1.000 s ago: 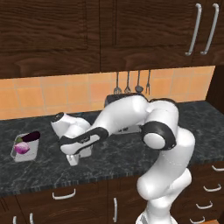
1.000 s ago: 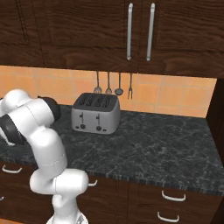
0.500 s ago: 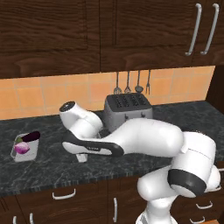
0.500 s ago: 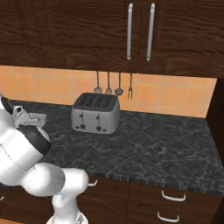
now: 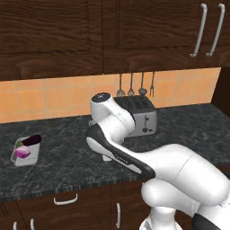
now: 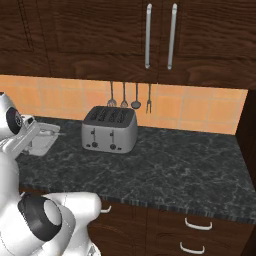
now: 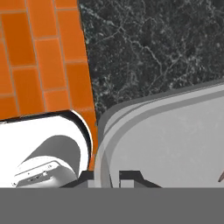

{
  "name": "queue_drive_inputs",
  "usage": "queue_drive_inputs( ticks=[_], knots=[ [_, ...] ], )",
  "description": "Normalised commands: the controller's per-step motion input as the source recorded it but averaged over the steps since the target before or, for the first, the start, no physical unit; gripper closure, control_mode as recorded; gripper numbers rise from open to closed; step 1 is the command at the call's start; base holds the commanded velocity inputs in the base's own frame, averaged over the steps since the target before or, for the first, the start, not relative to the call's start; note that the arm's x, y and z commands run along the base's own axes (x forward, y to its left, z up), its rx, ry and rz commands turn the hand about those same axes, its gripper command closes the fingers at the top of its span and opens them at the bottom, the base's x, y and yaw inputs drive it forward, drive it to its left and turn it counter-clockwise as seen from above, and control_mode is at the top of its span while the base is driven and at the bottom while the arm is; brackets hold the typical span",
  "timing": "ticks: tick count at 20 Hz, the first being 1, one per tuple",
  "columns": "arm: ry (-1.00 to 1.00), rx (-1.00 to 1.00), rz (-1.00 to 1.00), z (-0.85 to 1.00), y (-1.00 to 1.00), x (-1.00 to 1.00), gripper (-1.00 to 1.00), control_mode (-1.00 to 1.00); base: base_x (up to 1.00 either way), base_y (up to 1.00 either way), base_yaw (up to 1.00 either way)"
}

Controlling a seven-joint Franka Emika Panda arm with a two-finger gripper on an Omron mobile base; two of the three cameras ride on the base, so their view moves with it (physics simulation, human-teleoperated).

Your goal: Take the meat container that has the fish and place it on the second highest rack of the freezer. Then take the vegetable container that has the eggplant and onion and place it on the highest rack of the freezer.

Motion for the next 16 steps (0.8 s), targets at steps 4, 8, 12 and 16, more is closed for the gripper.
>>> queue_drive_inputs(
  ticks=[4, 8, 12, 16],
  knots=[
    [0.04, 0.0, 0.0, 0.48, -0.04, 0.0, 1.0, -1.0, 0.0, 0.0, 0.0],
    [0.03, 0.01, 0.0, 0.39, -0.06, 0.0, 1.0, -1.0, 0.0, 0.0, 0.0],
    [0.03, 0.01, 0.0, 0.36, 0.0, 0.0, 1.0, -1.0, 0.0, 0.0, 0.0],
    [0.08, 0.0, 0.0, 0.04, 0.0, 0.0, 1.0, -1.0, 0.0, 0.0, 0.0]
  ],
)
